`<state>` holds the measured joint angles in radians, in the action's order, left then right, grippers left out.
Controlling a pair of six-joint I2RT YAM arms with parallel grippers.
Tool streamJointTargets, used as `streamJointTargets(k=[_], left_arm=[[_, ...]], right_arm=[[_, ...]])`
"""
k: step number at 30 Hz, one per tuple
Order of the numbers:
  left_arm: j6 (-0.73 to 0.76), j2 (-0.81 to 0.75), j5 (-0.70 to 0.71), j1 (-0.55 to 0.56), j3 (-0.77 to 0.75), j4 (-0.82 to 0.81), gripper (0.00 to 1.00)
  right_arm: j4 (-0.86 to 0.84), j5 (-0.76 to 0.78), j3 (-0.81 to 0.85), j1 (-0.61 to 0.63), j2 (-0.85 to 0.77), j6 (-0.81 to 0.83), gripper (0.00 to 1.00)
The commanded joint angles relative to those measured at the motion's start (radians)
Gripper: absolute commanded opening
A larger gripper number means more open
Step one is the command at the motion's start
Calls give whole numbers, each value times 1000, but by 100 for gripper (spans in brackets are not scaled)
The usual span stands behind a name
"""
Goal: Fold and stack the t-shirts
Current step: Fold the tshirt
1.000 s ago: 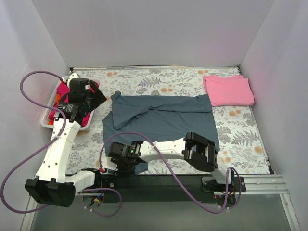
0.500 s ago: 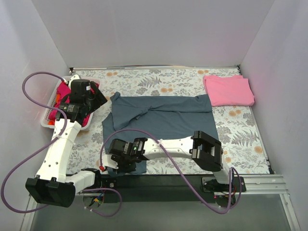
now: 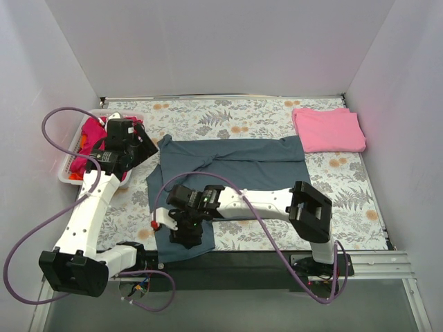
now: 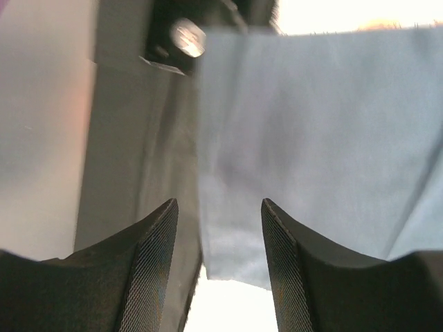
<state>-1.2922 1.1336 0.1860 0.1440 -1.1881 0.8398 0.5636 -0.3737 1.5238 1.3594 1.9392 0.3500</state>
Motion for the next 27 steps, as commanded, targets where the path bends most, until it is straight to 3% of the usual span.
streamJointTargets(k=[1, 6, 12, 18, 27], left_arm=[[17, 14, -55, 2, 41, -16, 64], [22, 90, -149, 3, 104, -74, 64], [27, 227, -184, 14, 139, -172, 64], [-10, 310, -166, 17, 177, -214, 64], [-123, 267, -184, 17, 378, -211, 64]], right_arm=[[10, 34, -37, -114, -81, -69, 50], [-53, 91, -148, -325, -151, -221, 50], [-70, 197, -182, -443, -141, -295, 49], [-68, 167, -231, -459, -92, -333, 48], [-22, 75, -362, -459, -126, -381, 49]])
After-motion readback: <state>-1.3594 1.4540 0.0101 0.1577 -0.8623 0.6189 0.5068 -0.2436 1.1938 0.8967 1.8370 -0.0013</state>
